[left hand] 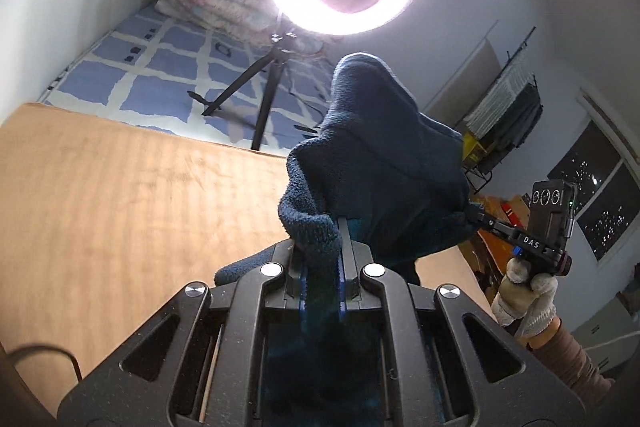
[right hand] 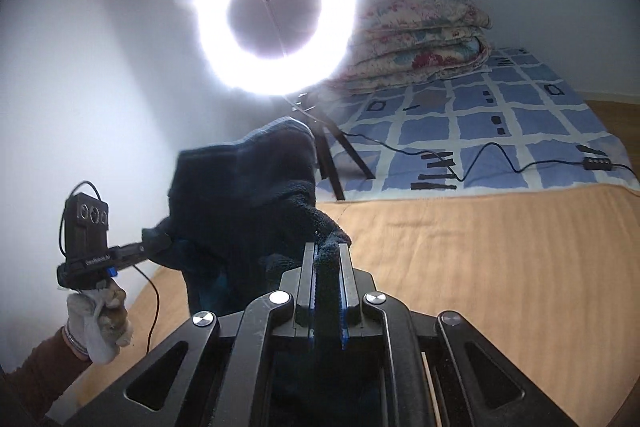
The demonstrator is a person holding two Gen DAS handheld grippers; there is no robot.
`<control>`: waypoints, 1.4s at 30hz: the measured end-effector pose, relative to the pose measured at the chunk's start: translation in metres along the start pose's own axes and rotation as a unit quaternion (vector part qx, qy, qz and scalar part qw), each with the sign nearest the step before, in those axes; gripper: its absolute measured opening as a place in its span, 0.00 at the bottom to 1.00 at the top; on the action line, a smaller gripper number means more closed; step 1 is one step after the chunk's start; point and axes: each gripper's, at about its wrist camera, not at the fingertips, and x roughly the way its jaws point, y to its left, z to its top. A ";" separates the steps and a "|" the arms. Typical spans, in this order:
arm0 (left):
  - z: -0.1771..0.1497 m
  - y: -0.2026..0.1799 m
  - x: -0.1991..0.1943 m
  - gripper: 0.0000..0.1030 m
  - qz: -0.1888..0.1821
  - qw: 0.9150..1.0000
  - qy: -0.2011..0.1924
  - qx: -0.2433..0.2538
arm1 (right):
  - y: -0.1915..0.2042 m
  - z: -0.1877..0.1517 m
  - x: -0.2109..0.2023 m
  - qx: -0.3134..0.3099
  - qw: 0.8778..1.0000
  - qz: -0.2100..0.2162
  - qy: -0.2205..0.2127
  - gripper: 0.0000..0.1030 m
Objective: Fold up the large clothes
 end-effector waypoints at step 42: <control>-0.208 0.026 -0.089 0.53 -0.053 0.938 0.102 -0.328 | 0.002 -0.215 -0.112 0.273 0.956 0.081 0.074 0.64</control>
